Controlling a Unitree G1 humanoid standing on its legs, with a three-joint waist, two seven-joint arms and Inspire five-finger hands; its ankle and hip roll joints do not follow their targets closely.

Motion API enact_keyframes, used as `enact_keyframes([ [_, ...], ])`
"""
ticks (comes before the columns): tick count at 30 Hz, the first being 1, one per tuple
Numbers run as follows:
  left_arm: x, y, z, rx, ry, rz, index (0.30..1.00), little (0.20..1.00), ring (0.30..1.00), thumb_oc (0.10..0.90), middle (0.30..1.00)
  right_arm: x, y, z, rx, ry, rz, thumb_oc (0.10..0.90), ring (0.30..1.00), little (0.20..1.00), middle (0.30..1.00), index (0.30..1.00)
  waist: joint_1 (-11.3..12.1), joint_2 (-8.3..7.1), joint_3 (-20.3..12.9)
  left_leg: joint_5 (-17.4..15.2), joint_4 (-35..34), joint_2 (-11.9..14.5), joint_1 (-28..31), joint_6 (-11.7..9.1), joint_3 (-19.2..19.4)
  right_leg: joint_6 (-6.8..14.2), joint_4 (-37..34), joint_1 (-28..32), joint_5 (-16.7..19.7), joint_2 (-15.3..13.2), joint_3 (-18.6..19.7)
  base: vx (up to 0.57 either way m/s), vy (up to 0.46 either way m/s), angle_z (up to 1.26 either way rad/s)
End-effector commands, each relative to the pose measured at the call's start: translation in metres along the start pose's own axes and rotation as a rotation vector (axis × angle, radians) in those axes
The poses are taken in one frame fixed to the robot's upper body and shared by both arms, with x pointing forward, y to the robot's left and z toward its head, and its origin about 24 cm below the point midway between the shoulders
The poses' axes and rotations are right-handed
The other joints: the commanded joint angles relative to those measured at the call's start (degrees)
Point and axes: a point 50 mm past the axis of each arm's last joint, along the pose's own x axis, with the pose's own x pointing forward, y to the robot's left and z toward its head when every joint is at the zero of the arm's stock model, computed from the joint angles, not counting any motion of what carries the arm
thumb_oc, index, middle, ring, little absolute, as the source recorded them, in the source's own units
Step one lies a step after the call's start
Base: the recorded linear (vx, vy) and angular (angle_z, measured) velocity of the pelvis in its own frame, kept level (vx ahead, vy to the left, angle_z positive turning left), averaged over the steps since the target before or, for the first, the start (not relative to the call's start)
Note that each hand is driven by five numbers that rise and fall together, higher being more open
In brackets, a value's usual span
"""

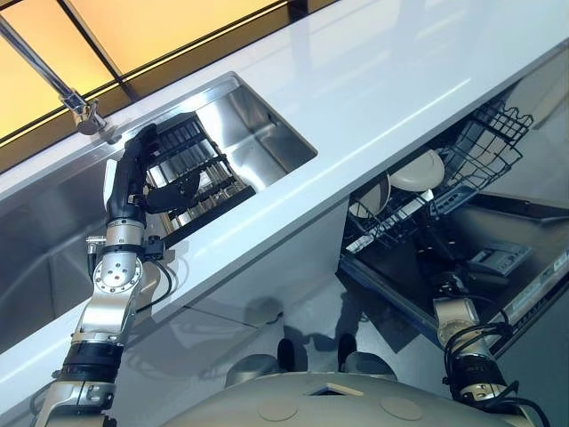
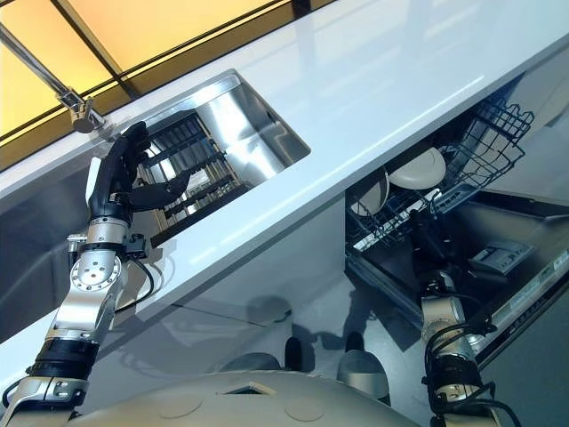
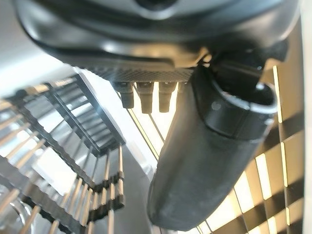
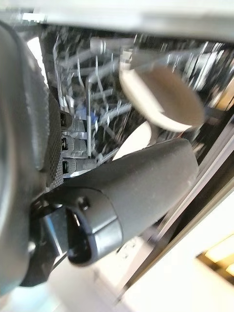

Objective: Pick up plates and place into dishwasher.

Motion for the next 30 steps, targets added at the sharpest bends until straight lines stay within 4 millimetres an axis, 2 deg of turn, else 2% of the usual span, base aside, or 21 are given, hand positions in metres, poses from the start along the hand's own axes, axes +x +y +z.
enact_keyframes([
  [1,0.028,0.007,0.043,0.020,-0.223,0.028,0.900,0.900,0.900,0.800,0.900,0.001,0.181,-0.013,0.042,-0.001,0.813,0.800,0.900,0.900,0.900,0.900,3.49,-2.74,-3.09,-3.54,2.38,-3.23,-1.19,0.12,0.52,2.66,5.12,1.14,-7.18,-1.72,0.68,0.05,0.008,0.09],
  [4,0.027,0.008,0.041,0.020,-0.216,0.028,0.900,0.900,0.900,0.800,0.900,0.000,0.188,-0.007,-0.022,-0.097,0.777,0.800,0.900,0.900,0.900,0.900,3.84,-2.86,-3.51,-3.53,2.14,-3.29,-1.02,0.28,0.34,2.76,4.86,1.32,-7.06,-1.70,0.60,0.04,0.017,0.04],
  [7,0.023,0.009,0.037,0.020,-0.205,0.038,0.900,0.900,0.900,0.800,0.900,-0.007,0.185,0.001,-0.327,-0.305,0.661,0.800,0.900,0.900,0.900,0.900,3.54,-2.85,-3.78,-3.45,1.82,-3.30,-0.90,0.48,0.57,2.87,4.81,1.14,-6.93,-1.66,0.91,0.02,0.025,0.05],
  [9,0.018,0.011,0.035,0.023,-0.200,0.048,0.900,0.900,0.900,0.800,0.900,-0.012,0.175,0.007,-0.527,-0.400,0.608,0.800,0.900,0.900,0.900,0.900,3.06,-2.85,-3.75,-3.49,1.58,-3.33,-0.68,0.66,0.86,3.04,4.80,0.97,-6.78,-1.69,1.30,0.00,0.016,0.01],
  [10,0.017,0.011,0.034,0.023,-0.199,0.052,0.900,0.900,0.900,0.800,0.900,-0.013,0.172,0.009,-0.555,-0.415,0.604,0.800,0.900,0.900,0.900,0.900,2.90,-2.91,-3.74,-3.56,1.60,-3.38,-0.63,0.72,0.94,3.10,4.75,0.96,-6.73,-1.70,1.41,0.00,0.000,0.00],
  [14,0.015,0.012,0.033,0.016,-0.201,0.054,0.900,0.900,0.900,0.800,0.900,-0.011,0.164,0.016,-0.607,-0.395,0.633,0.800,0.900,0.900,0.900,0.900,2.61,-3.40,-3.68,-4.15,1.96,-3.73,-0.30,0.82,1.52,3.51,3.28,1.36,-5.72,-1.92,1.42,0.00,0.000,0.00],
  [21,0.020,0.010,0.034,0.007,-0.203,0.037,0.900,0.900,0.900,0.800,0.900,-0.002,0.161,0.014,-0.770,-0.375,0.594,0.800,0.900,0.900,0.900,0.900,2.59,-3.94,-4.21,-4.61,1.83,-3.97,0.05,0.86,2.60,4.29,1.56,1.72,-4.65,-2.09,1.96,0.00,0.000,0.00],
  [26,0.012,0.018,0.030,0.007,-0.194,0.061,0.900,0.900,0.900,0.800,0.900,-0.007,0.122,0.006,-0.776,-0.302,0.494,0.800,0.900,0.900,0.900,0.900,0.92,-4.68,-4.58,-4.88,0.95,-3.72,0.86,1.23,4.24,5.08,1.02,1.66,-4.17,-1.92,3.17,-0.04,0.006,-0.06],
  [30,0.005,0.027,0.026,0.005,-0.186,0.100,0.900,0.900,0.900,0.800,0.900,-0.017,0.098,0.009,-0.750,-0.341,0.396,0.800,0.900,0.900,0.900,0.900,-1.27,-5.14,-4.17,-5.12,0.57,-3.41,1.11,1.57,5.86,5.62,1.16,1.09,-3.89,-1.68,4.55,-0.08,0.022,-0.21],
])
